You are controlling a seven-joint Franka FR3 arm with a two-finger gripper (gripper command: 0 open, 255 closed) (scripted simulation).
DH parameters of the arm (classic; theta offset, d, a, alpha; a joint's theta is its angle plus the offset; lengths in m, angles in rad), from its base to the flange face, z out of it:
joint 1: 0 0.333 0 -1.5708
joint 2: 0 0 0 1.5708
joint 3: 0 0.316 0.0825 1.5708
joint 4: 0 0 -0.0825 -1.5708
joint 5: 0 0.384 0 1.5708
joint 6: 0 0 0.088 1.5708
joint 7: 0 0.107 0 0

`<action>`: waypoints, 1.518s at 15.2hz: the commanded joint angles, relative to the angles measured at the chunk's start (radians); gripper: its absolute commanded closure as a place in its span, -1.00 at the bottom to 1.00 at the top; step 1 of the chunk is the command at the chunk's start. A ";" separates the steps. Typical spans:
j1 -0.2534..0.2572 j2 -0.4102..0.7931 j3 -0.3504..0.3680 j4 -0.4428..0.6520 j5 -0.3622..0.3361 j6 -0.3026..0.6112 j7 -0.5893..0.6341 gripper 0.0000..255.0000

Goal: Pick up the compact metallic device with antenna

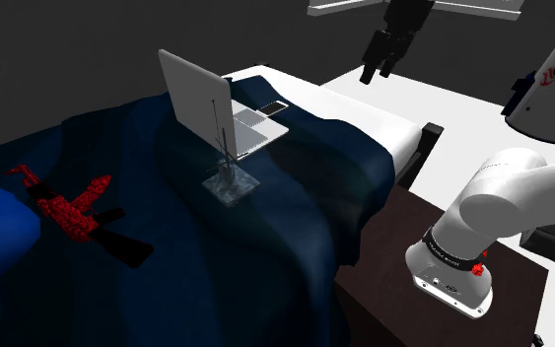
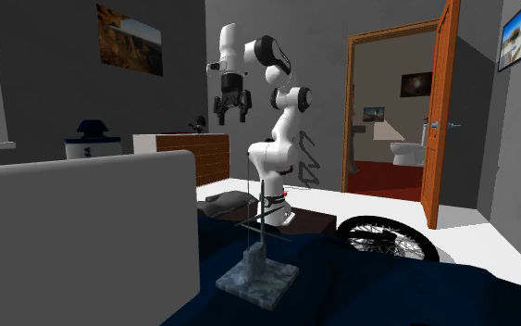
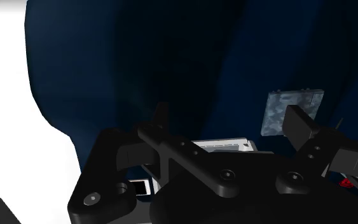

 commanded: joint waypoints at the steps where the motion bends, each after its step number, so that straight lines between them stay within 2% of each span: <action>1: 0.000 0.000 0.000 0.000 0.000 0.000 0.000 -1.00; 8: 0.015 0.142 0.154 -0.001 0.051 0.158 0.162 -1.00; 13: 0.012 0.282 0.263 0.041 0.056 0.263 0.282 -1.00; 18: -0.002 0.448 0.370 0.118 0.020 0.354 0.416 -1.00; 23: -0.018 0.642 0.469 0.230 -0.073 0.420 0.573 -1.00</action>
